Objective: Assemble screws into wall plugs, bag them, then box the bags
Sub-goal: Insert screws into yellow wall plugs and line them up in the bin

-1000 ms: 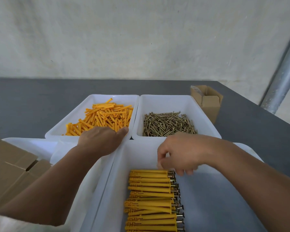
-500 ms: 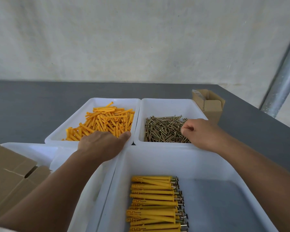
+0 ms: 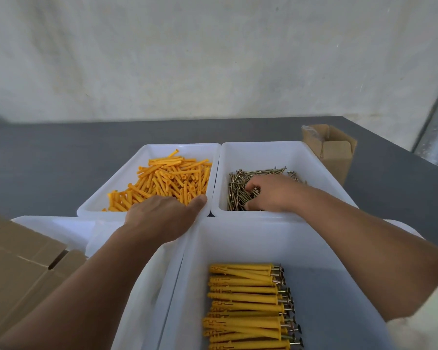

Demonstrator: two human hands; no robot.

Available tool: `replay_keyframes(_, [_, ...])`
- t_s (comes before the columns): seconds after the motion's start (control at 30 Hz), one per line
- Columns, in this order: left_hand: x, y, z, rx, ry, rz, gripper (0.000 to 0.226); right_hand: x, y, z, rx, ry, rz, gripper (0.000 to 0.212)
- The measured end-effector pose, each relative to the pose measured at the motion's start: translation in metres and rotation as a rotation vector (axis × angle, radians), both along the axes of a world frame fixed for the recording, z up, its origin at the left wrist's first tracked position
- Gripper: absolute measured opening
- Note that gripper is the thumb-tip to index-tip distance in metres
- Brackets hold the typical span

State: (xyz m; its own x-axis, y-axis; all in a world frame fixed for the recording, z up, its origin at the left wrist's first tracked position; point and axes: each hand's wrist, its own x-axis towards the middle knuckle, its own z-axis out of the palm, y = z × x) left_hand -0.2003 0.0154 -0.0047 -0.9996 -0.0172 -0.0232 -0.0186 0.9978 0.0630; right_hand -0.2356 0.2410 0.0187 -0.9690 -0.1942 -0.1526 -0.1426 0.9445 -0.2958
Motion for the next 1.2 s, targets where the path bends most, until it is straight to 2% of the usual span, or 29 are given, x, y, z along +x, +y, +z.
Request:
replay_keyframes(0.13, [-0.001, 0.0, 0.001, -0.009, -0.005, 0.0, 0.082, 0.001, -0.01, 0.003, 0.245, -0.113, 0.092, 0.041])
replay_keyframes(0.2, [-0.001, 0.0, 0.001, -0.018, -0.007, 0.007, 0.083, 0.001, -0.008, 0.005, 0.235, -0.126, 0.113, 0.036])
replay_keyframes(0.33, [-0.002, -0.002, 0.0, -0.018, -0.006, 0.016, 0.084, -0.001, 0.006, 0.008, 0.157, -0.143, 0.141, 0.03])
replay_keyframes(0.47, [-0.004, -0.003, 0.0, -0.019, -0.028, 0.02, 0.085, -0.002, 0.022, 0.006, 0.044, -0.137, 0.141, 0.014])
replay_keyframes(0.73, [-0.006, -0.003, -0.002, -0.028, -0.03, 0.047, 0.099, 0.012, 0.043, 0.005, -0.168, -0.081, 0.113, 0.007])
replay_keyframes(0.9, [-0.004, -0.003, -0.001, 0.006, 0.026, 0.07, 0.081, 0.023, 0.052, 0.005, -0.254, 0.004, 0.076, 0.017])
replay_keyframes(1.07, [-0.001, -0.002, 0.002, 0.023, 0.114, 0.078, 0.075, 0.034, 0.057, 0.002, -0.41, 0.109, 0.011, 0.016])
replay_keyframes(1.2, [0.001, 0.001, 0.004, 0.039, 0.127, 0.088, 0.071, 0.042, 0.056, 0.0, -0.657, 0.179, -0.086, 0.013])
